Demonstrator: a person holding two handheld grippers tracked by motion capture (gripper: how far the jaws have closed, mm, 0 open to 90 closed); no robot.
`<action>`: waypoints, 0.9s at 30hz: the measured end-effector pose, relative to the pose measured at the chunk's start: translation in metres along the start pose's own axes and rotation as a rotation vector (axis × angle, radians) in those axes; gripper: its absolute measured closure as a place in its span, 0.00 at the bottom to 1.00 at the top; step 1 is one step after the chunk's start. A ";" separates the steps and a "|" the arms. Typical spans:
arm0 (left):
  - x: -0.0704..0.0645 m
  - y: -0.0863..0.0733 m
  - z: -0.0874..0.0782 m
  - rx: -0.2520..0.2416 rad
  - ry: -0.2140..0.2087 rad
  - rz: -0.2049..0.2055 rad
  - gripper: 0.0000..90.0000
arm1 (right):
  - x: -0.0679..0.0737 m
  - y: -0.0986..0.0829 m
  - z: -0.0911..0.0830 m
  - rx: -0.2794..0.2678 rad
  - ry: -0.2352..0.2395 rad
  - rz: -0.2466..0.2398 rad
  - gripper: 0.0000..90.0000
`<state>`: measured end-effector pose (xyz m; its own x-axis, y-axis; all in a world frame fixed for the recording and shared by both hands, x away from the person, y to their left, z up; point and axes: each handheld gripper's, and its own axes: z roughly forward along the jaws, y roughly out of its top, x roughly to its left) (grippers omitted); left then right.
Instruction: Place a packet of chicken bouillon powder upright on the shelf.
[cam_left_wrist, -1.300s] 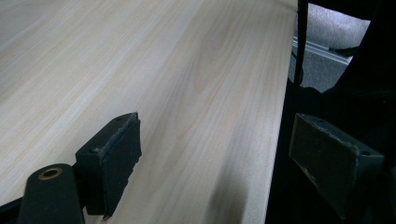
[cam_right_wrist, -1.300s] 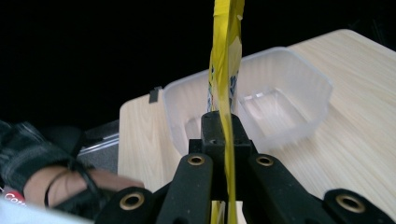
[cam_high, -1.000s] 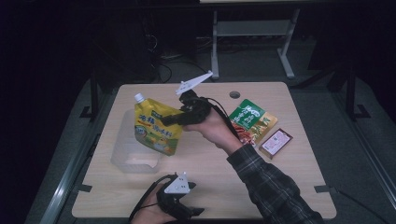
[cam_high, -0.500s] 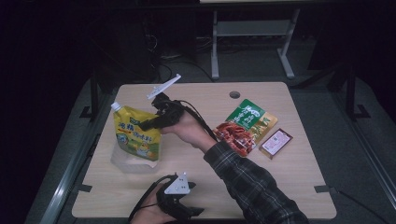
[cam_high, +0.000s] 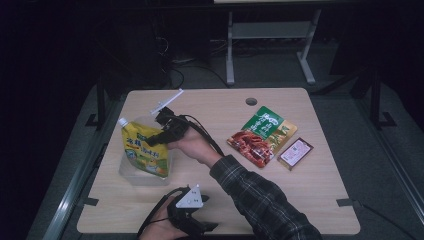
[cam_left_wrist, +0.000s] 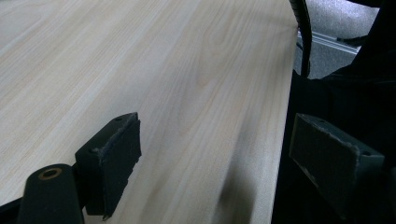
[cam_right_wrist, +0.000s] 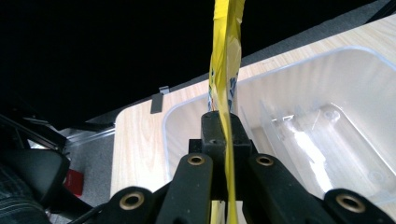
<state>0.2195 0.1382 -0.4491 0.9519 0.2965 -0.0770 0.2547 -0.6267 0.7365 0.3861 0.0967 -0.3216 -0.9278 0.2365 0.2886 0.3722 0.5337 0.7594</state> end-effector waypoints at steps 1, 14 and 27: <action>0.000 0.000 0.000 0.000 0.000 -0.001 0.17 | 0.000 0.000 0.001 0.006 -0.009 -0.001 1.00; -0.001 0.000 -0.001 -0.009 -0.003 -0.025 0.17 | 0.001 -0.007 0.017 0.031 -0.060 -0.003 1.00; -0.001 -0.001 -0.001 0.002 -0.003 -0.018 0.18 | 0.003 -0.007 0.020 0.033 -0.066 -0.040 0.88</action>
<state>0.2187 0.1388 -0.4491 0.9479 0.3051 -0.0921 0.2717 -0.6230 0.7335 0.3809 0.1101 -0.3380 -0.9386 0.2670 0.2186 0.3367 0.5698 0.7497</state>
